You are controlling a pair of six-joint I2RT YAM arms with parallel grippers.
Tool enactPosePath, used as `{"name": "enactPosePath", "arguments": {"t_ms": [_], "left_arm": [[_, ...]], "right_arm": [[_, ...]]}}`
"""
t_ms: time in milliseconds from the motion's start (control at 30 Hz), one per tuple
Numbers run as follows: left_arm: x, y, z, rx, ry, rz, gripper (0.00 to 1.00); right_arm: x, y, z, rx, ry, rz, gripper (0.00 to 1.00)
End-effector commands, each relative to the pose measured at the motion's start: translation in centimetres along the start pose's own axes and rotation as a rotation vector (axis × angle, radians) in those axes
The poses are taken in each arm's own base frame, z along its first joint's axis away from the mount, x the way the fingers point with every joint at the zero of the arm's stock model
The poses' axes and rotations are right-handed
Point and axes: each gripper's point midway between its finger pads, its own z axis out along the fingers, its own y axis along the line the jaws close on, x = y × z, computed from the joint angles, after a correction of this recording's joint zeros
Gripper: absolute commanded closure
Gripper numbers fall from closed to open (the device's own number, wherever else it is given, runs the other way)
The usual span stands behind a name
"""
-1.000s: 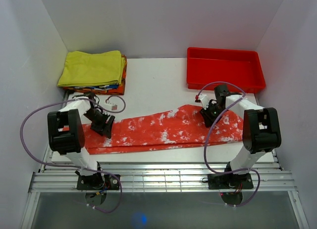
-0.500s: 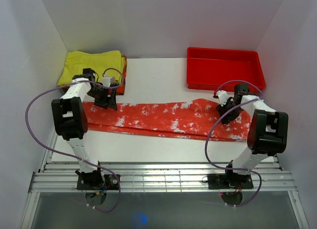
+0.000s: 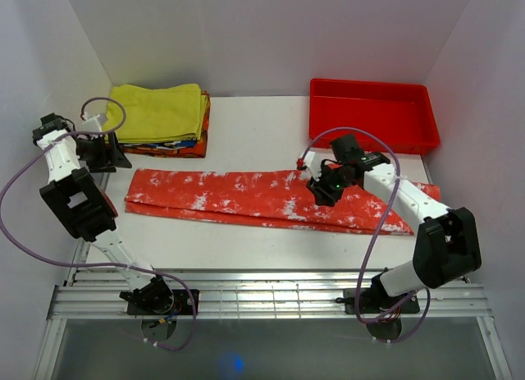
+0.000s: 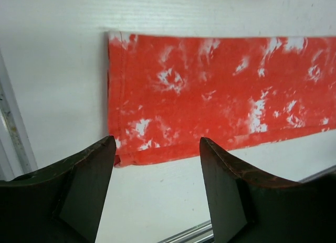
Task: Fold and stack the trousers
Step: Fold the trousers
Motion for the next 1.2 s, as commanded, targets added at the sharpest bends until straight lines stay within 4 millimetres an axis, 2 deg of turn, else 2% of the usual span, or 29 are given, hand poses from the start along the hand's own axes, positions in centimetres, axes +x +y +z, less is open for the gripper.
{"name": "enactPosePath", "arguments": {"t_ms": [0,167,233,267,367,400,467,567,700,833,967,1067,1167], "left_arm": [[1.4,-1.7,0.2,0.056,0.031,0.081,0.25],[4.2,-1.0,-0.5,0.027,0.103,0.273,0.27],[4.5,-0.5,-1.1,0.016,0.104,0.352,0.31],[5.5,-0.8,-0.8,0.035,0.117,0.383,0.34],[5.3,-0.6,-1.4,0.009,0.075,0.617,0.39],[6.1,-0.6,-1.0,0.020,0.079,0.677,0.40],[5.9,-0.6,-1.2,0.029,0.067,0.868,0.41],[5.7,0.2,-0.9,0.030,0.082,1.024,0.41],[5.7,1.4,0.2,0.050,0.116,1.141,0.43],[6.1,0.9,1.0,0.084,0.111,1.211,0.43],[7.7,0.4,2.5,0.127,0.132,1.219,0.39],[8.8,0.3,3.4,0.138,0.174,1.243,0.35],[9.6,0.2,4.3,0.141,0.173,1.253,0.35]], "right_arm": [[-3.2,3.0,2.1,-0.035,-0.013,-0.086,0.56],[-5.4,5.4,6.4,-0.056,0.032,-0.166,0.59],[-6.0,5.3,7.2,-0.033,0.044,-0.187,0.60],[-6.1,5.8,8.1,-0.040,0.058,-0.199,0.61],[-6.0,6.0,9.3,-0.041,0.092,-0.201,0.62],[-5.9,6.2,9.6,-0.037,0.106,-0.210,0.62],[-5.6,6.3,10.2,-0.038,0.126,-0.212,0.62],[-5.1,6.4,10.9,-0.041,0.142,-0.207,0.62],[-4.3,6.6,11.6,-0.058,0.164,-0.197,0.62],[-3.9,6.7,11.9,-0.065,0.174,-0.196,0.62],[-3.6,6.5,12.6,-0.063,0.183,-0.197,0.63],[-3.4,6.5,13.0,-0.064,0.189,-0.195,0.67],[-3.5,6.4,13.0,-0.058,0.187,-0.201,0.82]]}}
